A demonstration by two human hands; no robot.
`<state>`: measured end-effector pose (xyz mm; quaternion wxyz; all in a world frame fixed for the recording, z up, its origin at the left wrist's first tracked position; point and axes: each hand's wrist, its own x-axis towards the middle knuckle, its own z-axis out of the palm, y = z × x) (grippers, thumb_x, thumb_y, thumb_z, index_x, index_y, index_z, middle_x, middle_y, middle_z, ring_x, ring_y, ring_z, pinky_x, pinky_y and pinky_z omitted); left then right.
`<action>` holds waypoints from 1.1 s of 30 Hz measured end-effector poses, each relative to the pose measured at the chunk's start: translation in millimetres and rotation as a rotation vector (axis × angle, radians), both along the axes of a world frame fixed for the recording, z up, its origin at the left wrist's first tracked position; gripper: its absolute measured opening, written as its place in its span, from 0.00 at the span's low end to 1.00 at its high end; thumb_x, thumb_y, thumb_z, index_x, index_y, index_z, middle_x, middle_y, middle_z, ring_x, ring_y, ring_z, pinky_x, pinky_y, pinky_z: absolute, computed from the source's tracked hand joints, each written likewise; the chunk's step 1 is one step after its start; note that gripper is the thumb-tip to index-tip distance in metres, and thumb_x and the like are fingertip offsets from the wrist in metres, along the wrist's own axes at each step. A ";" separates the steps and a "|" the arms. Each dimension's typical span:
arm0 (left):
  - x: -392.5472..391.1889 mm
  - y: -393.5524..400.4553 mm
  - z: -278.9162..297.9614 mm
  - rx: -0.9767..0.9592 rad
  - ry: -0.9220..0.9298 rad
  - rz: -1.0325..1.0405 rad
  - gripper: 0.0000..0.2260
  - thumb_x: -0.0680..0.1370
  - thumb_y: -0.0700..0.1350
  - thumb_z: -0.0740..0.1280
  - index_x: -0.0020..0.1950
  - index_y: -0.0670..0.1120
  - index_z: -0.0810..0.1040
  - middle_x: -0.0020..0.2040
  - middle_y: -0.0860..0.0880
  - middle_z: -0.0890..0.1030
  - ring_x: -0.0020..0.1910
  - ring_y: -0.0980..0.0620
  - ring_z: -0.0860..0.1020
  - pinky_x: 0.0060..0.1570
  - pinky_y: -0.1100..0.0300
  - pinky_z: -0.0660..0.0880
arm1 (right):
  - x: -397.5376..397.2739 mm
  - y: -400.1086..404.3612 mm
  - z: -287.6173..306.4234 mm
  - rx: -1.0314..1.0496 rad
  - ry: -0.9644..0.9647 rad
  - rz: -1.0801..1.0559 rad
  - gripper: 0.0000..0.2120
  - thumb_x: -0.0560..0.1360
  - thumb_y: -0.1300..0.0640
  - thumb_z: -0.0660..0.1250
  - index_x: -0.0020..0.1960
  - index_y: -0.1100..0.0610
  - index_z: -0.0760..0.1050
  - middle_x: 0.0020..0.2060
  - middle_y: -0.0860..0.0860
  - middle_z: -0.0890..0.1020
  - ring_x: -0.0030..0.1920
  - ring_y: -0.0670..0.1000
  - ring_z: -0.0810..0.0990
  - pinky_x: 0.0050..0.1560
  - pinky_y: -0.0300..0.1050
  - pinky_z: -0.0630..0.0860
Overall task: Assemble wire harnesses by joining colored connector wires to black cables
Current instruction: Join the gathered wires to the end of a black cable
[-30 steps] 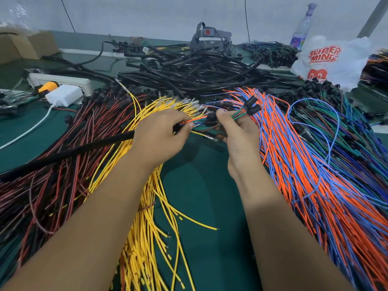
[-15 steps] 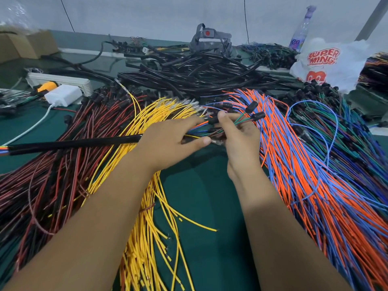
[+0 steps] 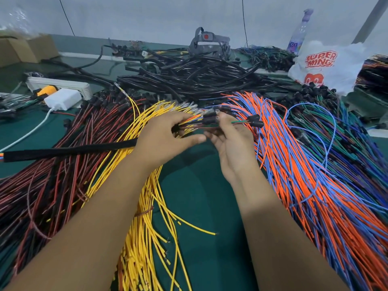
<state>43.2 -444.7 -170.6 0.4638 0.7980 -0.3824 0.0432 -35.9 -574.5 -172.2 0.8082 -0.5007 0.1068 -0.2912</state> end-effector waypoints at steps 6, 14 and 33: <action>3.6 -1.4 -3.2 -0.009 0.010 0.023 0.15 0.79 0.54 0.64 0.34 0.52 0.70 0.30 0.53 0.70 0.32 0.53 0.67 0.36 0.54 0.64 | -0.5 -0.8 3.8 0.136 -0.061 0.103 0.17 0.78 0.73 0.52 0.64 0.68 0.71 0.51 0.60 0.79 0.48 0.55 0.78 0.52 0.44 0.77; -1.1 -0.1 -4.1 0.226 -0.180 -0.034 0.13 0.80 0.59 0.59 0.44 0.51 0.71 0.30 0.52 0.71 0.29 0.53 0.70 0.32 0.51 0.69 | -2.1 3.6 2.7 -0.128 0.032 0.023 0.05 0.79 0.57 0.64 0.49 0.52 0.79 0.34 0.46 0.77 0.29 0.45 0.72 0.26 0.36 0.63; 4.7 -1.7 -2.7 0.527 -0.486 0.186 0.14 0.78 0.53 0.62 0.35 0.50 0.66 0.29 0.55 0.68 0.33 0.48 0.70 0.26 0.61 0.58 | 1.2 6.9 2.2 -0.056 -0.037 -0.076 0.16 0.80 0.50 0.60 0.43 0.58 0.80 0.45 0.56 0.82 0.48 0.53 0.80 0.50 0.46 0.75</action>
